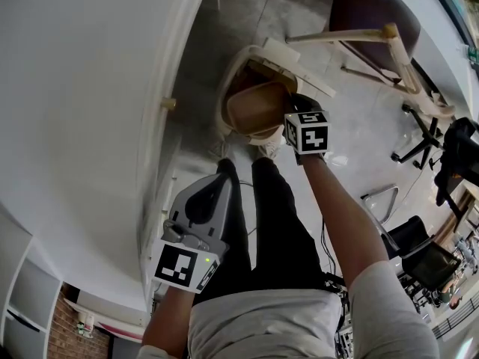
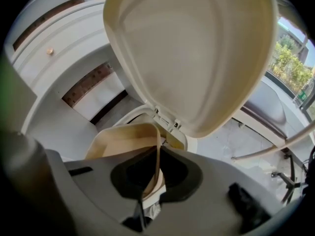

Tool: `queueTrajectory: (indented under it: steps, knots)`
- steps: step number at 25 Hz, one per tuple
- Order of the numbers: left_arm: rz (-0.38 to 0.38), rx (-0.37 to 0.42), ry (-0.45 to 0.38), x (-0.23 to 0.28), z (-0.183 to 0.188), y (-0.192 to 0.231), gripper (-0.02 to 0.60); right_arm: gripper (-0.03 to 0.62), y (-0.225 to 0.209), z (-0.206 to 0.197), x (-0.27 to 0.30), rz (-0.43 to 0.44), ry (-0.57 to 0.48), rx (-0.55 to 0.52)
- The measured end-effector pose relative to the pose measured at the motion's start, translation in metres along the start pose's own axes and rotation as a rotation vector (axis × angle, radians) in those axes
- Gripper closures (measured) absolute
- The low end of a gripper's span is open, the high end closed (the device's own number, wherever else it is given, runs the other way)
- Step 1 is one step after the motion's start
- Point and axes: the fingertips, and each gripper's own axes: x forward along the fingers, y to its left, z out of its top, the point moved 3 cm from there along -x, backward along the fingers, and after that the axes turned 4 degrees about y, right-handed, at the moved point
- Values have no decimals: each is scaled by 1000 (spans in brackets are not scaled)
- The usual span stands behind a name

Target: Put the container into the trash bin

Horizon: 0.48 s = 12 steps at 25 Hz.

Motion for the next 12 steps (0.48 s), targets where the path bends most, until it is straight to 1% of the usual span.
queueTrajectory:
  steps: [12]
  knots:
    - [10, -17, 15, 2, -11, 5, 565, 559, 4, -2, 15, 9, 14, -12]
